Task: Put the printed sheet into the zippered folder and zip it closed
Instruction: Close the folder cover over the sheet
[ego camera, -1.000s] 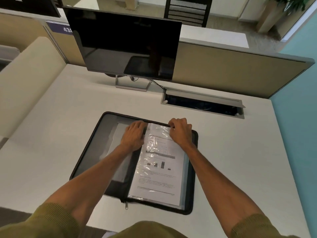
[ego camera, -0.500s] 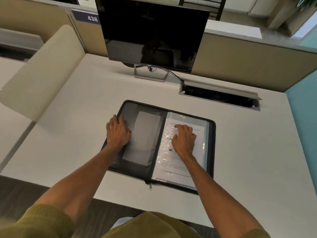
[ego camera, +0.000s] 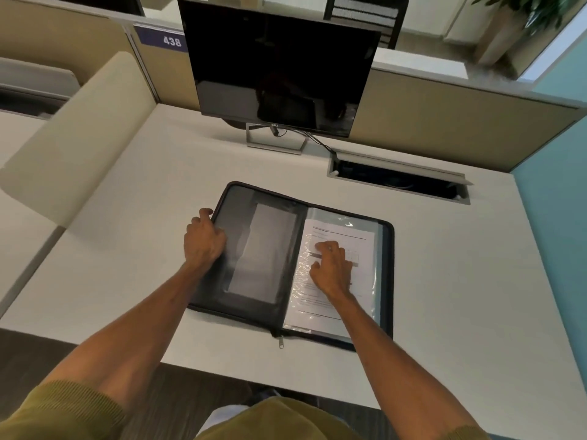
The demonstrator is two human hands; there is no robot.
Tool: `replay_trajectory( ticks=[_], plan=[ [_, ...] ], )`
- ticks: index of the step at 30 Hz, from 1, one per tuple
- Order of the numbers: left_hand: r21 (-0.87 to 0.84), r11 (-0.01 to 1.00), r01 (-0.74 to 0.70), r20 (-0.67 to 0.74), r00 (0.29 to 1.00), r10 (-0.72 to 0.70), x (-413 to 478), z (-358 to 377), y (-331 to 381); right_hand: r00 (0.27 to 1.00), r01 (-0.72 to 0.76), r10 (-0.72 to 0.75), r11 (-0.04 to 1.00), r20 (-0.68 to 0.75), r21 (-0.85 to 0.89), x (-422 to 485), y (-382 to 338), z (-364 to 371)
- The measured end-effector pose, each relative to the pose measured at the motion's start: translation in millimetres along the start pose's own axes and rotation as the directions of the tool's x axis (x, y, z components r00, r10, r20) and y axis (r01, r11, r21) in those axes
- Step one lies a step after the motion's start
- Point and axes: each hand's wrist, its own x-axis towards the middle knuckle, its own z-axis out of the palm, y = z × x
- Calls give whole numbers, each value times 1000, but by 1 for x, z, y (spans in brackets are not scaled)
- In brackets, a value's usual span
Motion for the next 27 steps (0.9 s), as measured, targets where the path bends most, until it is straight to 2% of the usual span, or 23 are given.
replay_trajectory(
  ticks=[4, 6, 8, 11, 16, 19, 22, 27],
  plan=[
    [-23, 999, -37, -120, 992, 34, -6, -23, 19, 999, -15, 12, 999, 53, 47, 3, 3, -10],
    [-25, 998, -59, -164, 985, 55, -8, -35, 32, 997, -51, 44, 991, 60, 124, 2, 2, -15],
    [-67, 991, -120, -185, 977, 106, -8, -47, 43, 997, -66, 59, 973, 40, 219, 2, -4, -19],
    [-102, 967, -232, -209, 956, 207, -12, -63, 60, 1000, 6, 1, 939, -20, 343, 0, -19, -26],
    [-181, 886, -427, -171, 901, 399, -33, -66, 91, 993, 114, -76, 823, -91, 557, -4, -41, -44],
    [-232, 828, -510, -174, 859, 481, -48, -55, 108, 987, 154, -93, 785, -132, 600, -9, -43, -58],
    [-278, 773, -570, -106, 818, 565, -62, -40, 125, 982, 177, -92, 741, -163, 647, -15, -36, -78],
    [-201, 725, -658, 32, 736, 676, -82, -9, 152, 973, 220, -105, 688, -205, 692, -26, -17, -120]
  ],
)
